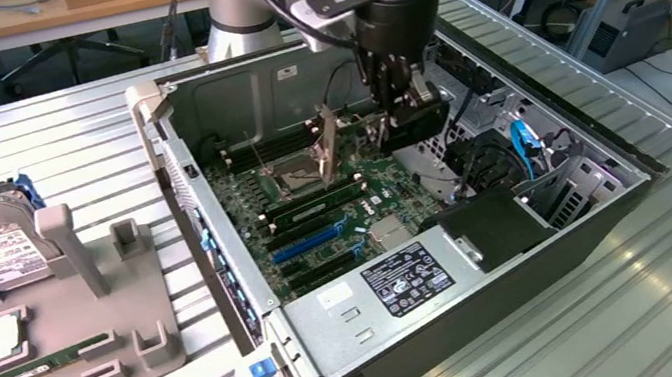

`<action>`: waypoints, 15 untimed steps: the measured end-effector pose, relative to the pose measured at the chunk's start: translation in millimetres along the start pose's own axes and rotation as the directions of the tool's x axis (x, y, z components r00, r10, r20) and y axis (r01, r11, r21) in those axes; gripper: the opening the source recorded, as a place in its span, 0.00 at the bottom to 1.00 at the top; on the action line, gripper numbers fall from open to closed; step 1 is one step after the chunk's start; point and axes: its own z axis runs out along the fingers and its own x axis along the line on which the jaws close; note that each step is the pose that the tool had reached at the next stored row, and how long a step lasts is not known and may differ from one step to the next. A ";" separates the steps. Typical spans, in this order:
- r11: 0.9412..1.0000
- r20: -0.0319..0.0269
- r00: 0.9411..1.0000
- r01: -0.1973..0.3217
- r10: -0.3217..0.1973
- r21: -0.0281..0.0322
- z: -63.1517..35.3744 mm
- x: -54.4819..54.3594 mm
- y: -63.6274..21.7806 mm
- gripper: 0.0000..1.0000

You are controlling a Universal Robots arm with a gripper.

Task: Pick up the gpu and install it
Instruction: 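Insert the gpu into the slot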

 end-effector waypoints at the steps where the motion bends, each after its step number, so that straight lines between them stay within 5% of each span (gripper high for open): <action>1: 1.000 0.000 1.000 0.000 0.000 0.000 0.0 0.6 0.1 0.27; 15: 1.000 0.000 1.000 0.000 0.000 0.000 0.8 8.4 0.7 0.27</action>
